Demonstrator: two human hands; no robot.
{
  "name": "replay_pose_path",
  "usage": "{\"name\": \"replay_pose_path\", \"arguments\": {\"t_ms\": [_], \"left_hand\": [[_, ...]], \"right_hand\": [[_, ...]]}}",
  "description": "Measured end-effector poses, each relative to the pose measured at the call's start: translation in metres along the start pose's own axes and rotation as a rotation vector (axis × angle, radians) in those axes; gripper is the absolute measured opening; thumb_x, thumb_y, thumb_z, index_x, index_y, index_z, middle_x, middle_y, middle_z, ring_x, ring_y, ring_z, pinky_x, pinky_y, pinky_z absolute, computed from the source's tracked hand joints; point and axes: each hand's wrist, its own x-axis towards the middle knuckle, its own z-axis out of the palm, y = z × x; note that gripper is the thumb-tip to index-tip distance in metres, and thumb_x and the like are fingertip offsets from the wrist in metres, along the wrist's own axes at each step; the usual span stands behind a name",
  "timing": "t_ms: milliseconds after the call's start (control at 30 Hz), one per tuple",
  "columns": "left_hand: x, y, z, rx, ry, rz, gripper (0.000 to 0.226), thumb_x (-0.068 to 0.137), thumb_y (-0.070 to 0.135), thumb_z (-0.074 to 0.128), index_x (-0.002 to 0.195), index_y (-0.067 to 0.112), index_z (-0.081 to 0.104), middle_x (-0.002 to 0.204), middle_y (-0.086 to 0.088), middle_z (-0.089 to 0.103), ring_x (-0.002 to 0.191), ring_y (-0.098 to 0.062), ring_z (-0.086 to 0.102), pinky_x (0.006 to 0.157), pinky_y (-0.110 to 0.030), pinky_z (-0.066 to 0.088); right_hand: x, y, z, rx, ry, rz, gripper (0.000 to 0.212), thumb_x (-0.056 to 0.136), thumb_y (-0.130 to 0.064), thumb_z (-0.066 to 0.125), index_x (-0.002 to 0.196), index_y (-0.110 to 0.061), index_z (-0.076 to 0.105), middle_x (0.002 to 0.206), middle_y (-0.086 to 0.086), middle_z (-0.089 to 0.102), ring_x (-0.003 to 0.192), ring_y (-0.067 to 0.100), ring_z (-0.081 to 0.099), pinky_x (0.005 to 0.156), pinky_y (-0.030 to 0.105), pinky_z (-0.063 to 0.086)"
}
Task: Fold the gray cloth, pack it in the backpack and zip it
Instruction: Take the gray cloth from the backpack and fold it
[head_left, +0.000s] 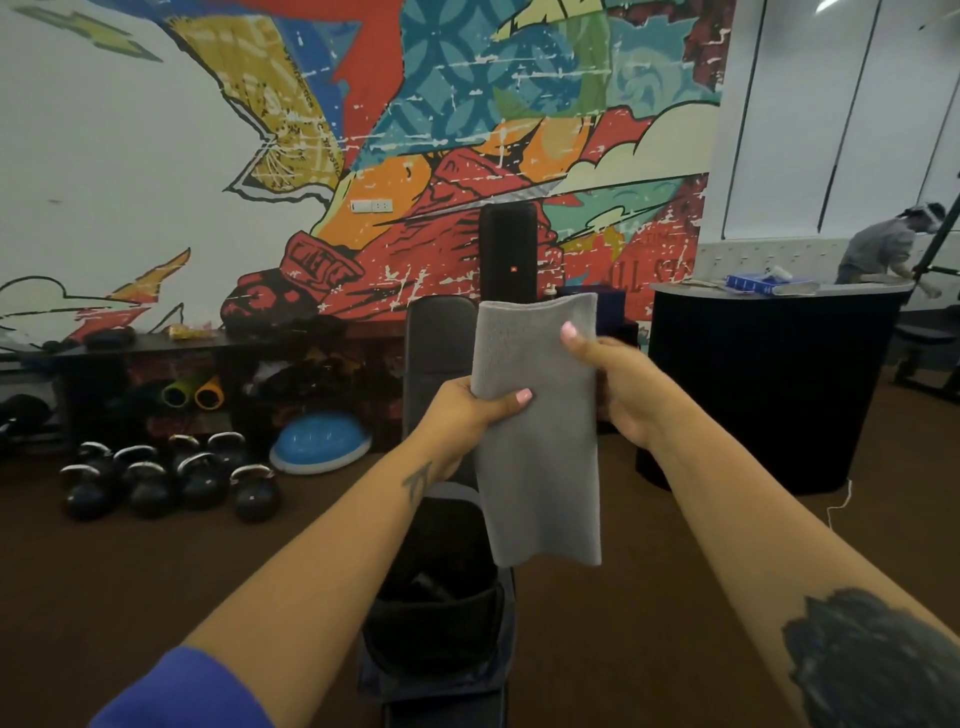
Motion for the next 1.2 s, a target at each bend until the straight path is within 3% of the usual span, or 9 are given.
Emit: {"name": "replay_pose_path", "arguments": {"t_ms": [133,267,333,400,533,667,900,1033,1200], "left_hand": [[0.006,0.003,-0.006,-0.011,0.046,-0.071,0.031,0.072,0.020,0.079,0.099,0.010,0.068,0.105,-0.010,0.071,0.100,-0.028,0.067,0.090,-0.043,0.054],[0.009,0.000,-0.011,-0.013,0.058,-0.248,0.055,0.070,0.026,0.079,0.117,0.004,0.061,0.111,-0.012,0.068,0.102,-0.029,0.066,0.091,-0.047,0.053],[0.007,0.001,-0.014,-0.020,-0.015,-0.352,0.058,0.074,0.026,0.075,0.123,0.000,0.057,0.111,-0.012,0.068,0.098,-0.025,0.067,0.080,-0.038,0.058],[0.004,0.000,-0.015,0.013,-0.050,-0.402,0.069,0.077,0.020,0.073,0.136,-0.002,0.043,0.120,-0.014,0.064,0.093,-0.022,0.068,0.069,-0.031,0.059],[0.010,-0.003,-0.013,-0.042,0.070,-0.379,0.100,0.078,0.011,0.073,0.150,0.014,0.005,0.147,-0.016,0.040,0.107,-0.025,0.061,0.074,-0.033,0.057],[0.014,0.006,-0.019,0.065,0.035,-0.358,0.083,0.078,0.011,0.073,0.147,0.019,0.027,0.145,-0.011,0.041,0.118,-0.026,0.054,0.096,-0.041,0.051],[0.010,0.011,-0.016,0.382,0.018,-0.271,0.038,0.072,0.009,0.078,0.109,0.014,0.068,0.118,-0.005,0.062,0.113,-0.025,0.058,0.098,-0.041,0.051],[0.010,0.014,-0.015,0.522,0.059,-0.203,0.017,0.069,0.019,0.081,0.085,0.022,0.075,0.101,-0.003,0.072,0.104,-0.022,0.063,0.097,-0.041,0.050],[0.011,0.027,-0.009,0.624,0.064,-0.107,0.023,0.073,0.025,0.078,0.095,0.019,0.075,0.100,-0.002,0.072,0.095,-0.017,0.066,0.091,-0.038,0.055]], "right_hand": [[-0.003,0.018,-0.007,-0.139,-0.158,0.140,0.021,0.080,-0.017,0.071,0.100,-0.015,0.065,0.106,0.004,0.069,0.099,0.022,0.063,0.078,0.033,0.051],[0.001,0.023,-0.006,-0.115,-0.029,0.160,0.023,0.083,-0.009,0.069,0.105,-0.006,0.066,0.105,0.008,0.069,0.096,0.025,0.064,0.070,0.030,0.050],[0.003,0.022,-0.004,-0.100,0.056,0.139,0.022,0.084,-0.009,0.068,0.104,-0.003,0.065,0.102,0.010,0.068,0.091,0.024,0.063,0.074,0.033,0.049],[0.006,0.023,-0.004,-0.151,0.143,0.104,0.030,0.083,-0.011,0.069,0.111,-0.001,0.062,0.111,0.013,0.065,0.090,0.023,0.061,0.082,0.037,0.049],[0.013,0.031,-0.004,-0.143,0.218,0.090,0.077,0.077,-0.010,0.075,0.141,-0.017,0.035,0.142,0.014,0.043,0.127,0.034,0.044,0.104,0.047,0.038],[0.016,0.033,-0.003,-0.224,0.194,0.065,0.075,0.075,0.001,0.074,0.138,-0.024,0.042,0.142,0.012,0.043,0.128,0.034,0.042,0.103,0.045,0.038],[0.022,0.027,-0.002,-0.357,0.347,-0.002,0.049,0.077,-0.005,0.075,0.117,-0.017,0.048,0.127,0.011,0.050,0.096,0.021,0.048,0.074,0.032,0.040],[0.019,0.022,-0.005,-0.376,0.275,-0.043,0.023,0.082,-0.001,0.068,0.100,-0.016,0.062,0.102,0.004,0.059,0.097,0.020,0.055,0.065,0.021,0.040],[0.016,0.022,-0.008,-0.431,0.159,-0.066,0.019,0.089,-0.003,0.059,0.093,-0.019,0.068,0.099,-0.001,0.063,0.098,0.016,0.055,0.077,0.026,0.040]]}}
